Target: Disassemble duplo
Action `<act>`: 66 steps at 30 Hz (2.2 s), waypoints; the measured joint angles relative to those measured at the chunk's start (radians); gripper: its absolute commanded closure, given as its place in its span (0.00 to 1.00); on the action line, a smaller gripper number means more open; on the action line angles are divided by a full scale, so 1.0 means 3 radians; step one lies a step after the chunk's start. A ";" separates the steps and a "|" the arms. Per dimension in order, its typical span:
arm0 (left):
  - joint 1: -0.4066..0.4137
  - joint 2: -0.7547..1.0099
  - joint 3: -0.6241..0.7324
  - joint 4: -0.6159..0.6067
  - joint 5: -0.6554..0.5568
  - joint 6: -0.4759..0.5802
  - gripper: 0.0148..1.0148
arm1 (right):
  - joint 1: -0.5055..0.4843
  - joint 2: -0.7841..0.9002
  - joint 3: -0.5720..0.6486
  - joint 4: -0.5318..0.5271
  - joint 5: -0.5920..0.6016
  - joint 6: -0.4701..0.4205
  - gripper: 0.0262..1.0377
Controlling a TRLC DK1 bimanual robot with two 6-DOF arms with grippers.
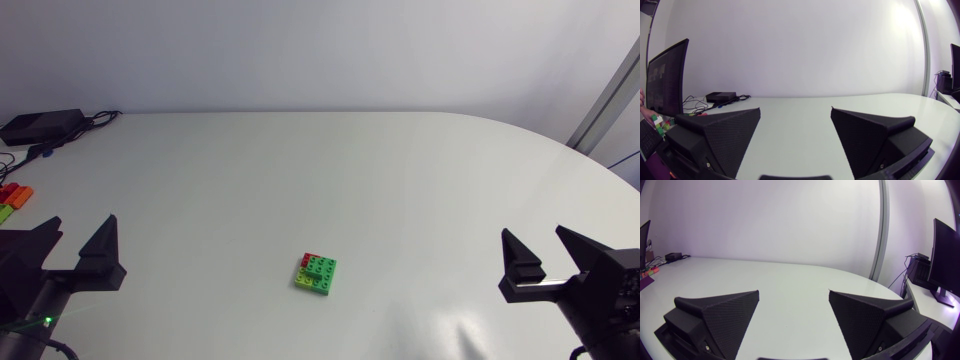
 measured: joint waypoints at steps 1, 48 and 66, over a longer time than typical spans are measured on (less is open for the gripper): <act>-0.0001 0.0000 0.0000 0.0000 0.0000 0.0000 0.04 | 0.0000 0.0000 0.0000 0.0000 0.0000 0.0000 0.03; -0.0879 0.2181 0.1639 -0.0350 0.0058 -0.0074 0.11 | 0.0422 0.1937 0.1423 -0.0355 -0.0356 0.0266 0.04; -0.1587 0.4794 0.2693 -0.0814 0.0882 0.1336 0.09 | 0.0711 0.3709 0.2038 -0.0767 -0.1517 -0.0444 0.04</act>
